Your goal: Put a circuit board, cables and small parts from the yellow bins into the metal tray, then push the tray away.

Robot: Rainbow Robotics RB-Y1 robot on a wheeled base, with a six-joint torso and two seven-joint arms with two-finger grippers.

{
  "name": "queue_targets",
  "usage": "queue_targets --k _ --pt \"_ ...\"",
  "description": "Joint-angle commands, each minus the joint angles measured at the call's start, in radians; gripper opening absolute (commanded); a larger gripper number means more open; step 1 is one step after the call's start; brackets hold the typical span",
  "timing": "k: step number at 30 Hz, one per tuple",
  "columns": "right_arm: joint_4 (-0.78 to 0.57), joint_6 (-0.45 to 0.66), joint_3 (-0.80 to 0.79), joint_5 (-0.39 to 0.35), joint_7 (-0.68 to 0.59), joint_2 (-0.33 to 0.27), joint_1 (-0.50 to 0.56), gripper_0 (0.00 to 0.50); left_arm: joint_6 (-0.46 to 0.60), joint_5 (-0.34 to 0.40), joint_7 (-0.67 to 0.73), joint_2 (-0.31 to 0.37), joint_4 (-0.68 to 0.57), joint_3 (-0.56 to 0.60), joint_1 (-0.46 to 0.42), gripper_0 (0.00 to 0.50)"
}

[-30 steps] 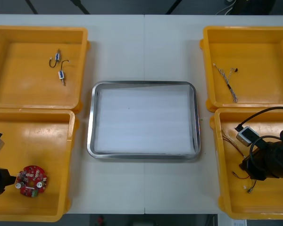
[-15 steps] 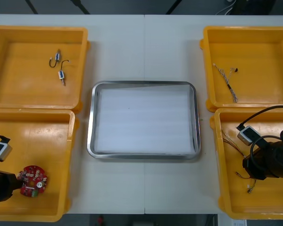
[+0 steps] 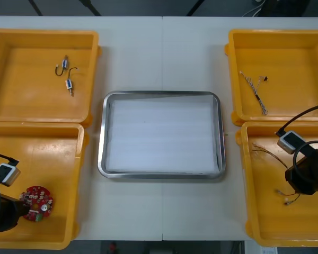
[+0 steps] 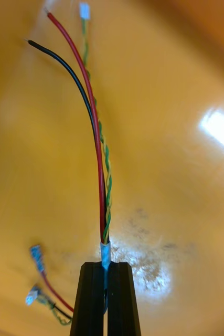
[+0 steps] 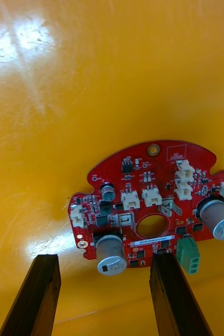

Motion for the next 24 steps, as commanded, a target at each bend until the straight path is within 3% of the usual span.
queue_targets --k 1,9,14,24 --pt "-0.045 0.053 -0.116 -0.097 0.022 0.010 -0.008 0.000 -0.017 -0.030 -0.109 -0.013 -0.019 -0.027 0.027 0.500" --pt "-0.056 0.170 -0.249 -0.247 0.024 0.010 -0.019 0.000 -0.028 -0.065 -0.109 -0.014 -0.015 -0.040 0.025 0.500" --pt "-0.056 0.288 -0.321 -0.333 0.024 0.010 -0.068 0.000 -0.067 -0.123 -0.097 -0.013 0.002 -0.083 0.013 0.500" --pt "-0.055 0.426 -0.366 -0.373 0.016 0.007 -0.165 0.000 -0.070 -0.145 -0.088 -0.013 0.018 -0.090 0.009 0.500"
